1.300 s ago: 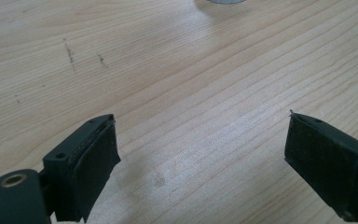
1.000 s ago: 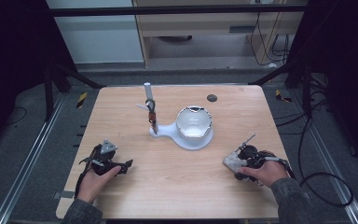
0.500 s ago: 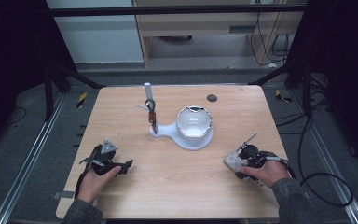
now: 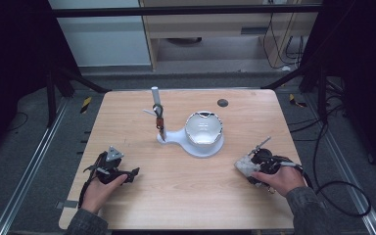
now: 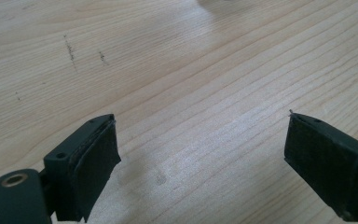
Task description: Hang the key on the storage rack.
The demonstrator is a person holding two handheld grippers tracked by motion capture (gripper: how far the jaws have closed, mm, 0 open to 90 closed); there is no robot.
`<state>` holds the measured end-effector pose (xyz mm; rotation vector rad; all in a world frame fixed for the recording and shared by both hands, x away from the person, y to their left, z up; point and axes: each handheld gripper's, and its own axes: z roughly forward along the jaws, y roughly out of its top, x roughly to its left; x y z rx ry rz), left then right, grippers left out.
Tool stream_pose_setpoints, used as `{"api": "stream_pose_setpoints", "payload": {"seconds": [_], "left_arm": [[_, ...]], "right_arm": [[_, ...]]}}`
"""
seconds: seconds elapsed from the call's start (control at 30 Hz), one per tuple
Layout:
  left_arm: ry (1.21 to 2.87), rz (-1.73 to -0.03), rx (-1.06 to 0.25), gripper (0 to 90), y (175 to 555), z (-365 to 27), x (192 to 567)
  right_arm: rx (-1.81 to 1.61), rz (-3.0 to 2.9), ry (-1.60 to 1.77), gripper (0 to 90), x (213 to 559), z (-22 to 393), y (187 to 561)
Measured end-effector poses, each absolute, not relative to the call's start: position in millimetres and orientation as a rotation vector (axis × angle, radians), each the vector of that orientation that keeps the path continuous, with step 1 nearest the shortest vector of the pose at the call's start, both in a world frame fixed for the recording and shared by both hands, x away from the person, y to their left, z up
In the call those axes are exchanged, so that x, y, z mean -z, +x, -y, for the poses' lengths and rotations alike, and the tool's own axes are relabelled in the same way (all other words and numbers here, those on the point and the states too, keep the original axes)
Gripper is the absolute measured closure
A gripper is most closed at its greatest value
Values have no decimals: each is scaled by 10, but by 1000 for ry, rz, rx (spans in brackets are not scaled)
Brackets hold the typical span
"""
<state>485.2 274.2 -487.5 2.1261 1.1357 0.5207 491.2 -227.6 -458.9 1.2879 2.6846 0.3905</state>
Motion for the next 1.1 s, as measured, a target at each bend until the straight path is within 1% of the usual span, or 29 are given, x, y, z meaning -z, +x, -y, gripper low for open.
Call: {"api": "stream_pose_setpoints", "payload": {"seconds": [0.5, 1.1], "left_arm": [[2128, -1135, -520, 94, 4852, -2740, 4878], [2133, -1134, -521, 94, 4853, -2738, 4881]], "right_arm": [[-436, -2609, 1234, 312, 4248, 2231, 4944], [-482, -2558, 1182, 316, 3927, 2132, 4982]]}}
